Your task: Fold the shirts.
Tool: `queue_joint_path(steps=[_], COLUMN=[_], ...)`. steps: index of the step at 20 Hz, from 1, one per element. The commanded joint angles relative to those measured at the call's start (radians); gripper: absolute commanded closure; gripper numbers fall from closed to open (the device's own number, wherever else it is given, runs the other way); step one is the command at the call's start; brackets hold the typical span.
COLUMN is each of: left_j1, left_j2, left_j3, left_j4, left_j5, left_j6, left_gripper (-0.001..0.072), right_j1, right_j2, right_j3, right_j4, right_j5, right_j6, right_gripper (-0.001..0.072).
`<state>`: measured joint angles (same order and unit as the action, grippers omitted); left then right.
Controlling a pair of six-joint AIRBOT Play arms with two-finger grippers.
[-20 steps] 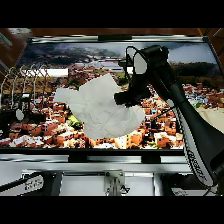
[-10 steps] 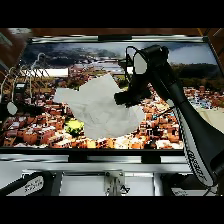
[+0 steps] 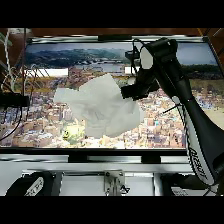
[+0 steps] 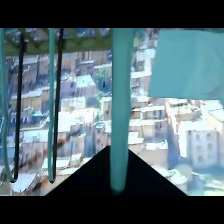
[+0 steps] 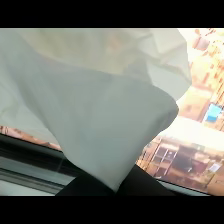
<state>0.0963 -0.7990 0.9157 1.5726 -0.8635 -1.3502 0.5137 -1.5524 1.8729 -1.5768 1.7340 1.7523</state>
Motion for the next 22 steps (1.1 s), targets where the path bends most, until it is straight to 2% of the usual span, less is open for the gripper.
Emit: queue_joint_path(steps=[1, 4, 6, 8, 10, 13, 18, 22], left_j1=[-0.142, -0.301, -0.397, -0.473, -0.537, -0.6, -0.608, -0.608], left_j2=[0.153, 0.221, 0.264, 0.293, 0.303, 0.312, 0.372, 0.374], left_j3=[0.004, -0.014, -0.038, -0.066, -0.078, -0.077, -0.077, -0.089], left_j4=[-0.122, -0.15, -0.204, -0.295, -0.32, -0.281, -0.22, -0.233], left_j5=[-0.24, -0.494, -0.586, -0.626, -0.685, -0.752, -0.793, -0.805], left_j6=[0.088, 0.135, 0.134, 0.097, 0.056, 0.055, 0.063, 0.126], left_gripper=[0.066, 0.066, 0.0661, 0.0661, 0.0662, 0.0662, 0.0663, 0.0663], right_j1=[-0.029, -0.066, -0.097, -0.124, -0.15, -0.183, -0.195, -0.195], right_j2=[0.0, 0.0, 0.0, 0.0, 0.0, 0.0, 0.0, 0.0], right_j3=[0.014, 0.014, 0.014, 0.014, 0.014, 0.014, 0.014, 0.014], right_j4=[-0.042, -0.053, -0.053, -0.058, -0.058, -0.058, -0.087, -0.082], right_j5=[0.129, 0.129, 0.129, 0.129, 0.129, 0.13, 0.13, 0.13], right_j6=[-0.017, -0.037, -0.04, -0.054, -0.06, -0.064, -0.079, -0.079], right_gripper=[0.0621, 0.0621, 0.062, 0.0621, 0.0621, 0.0621, 0.062, 0.0621])
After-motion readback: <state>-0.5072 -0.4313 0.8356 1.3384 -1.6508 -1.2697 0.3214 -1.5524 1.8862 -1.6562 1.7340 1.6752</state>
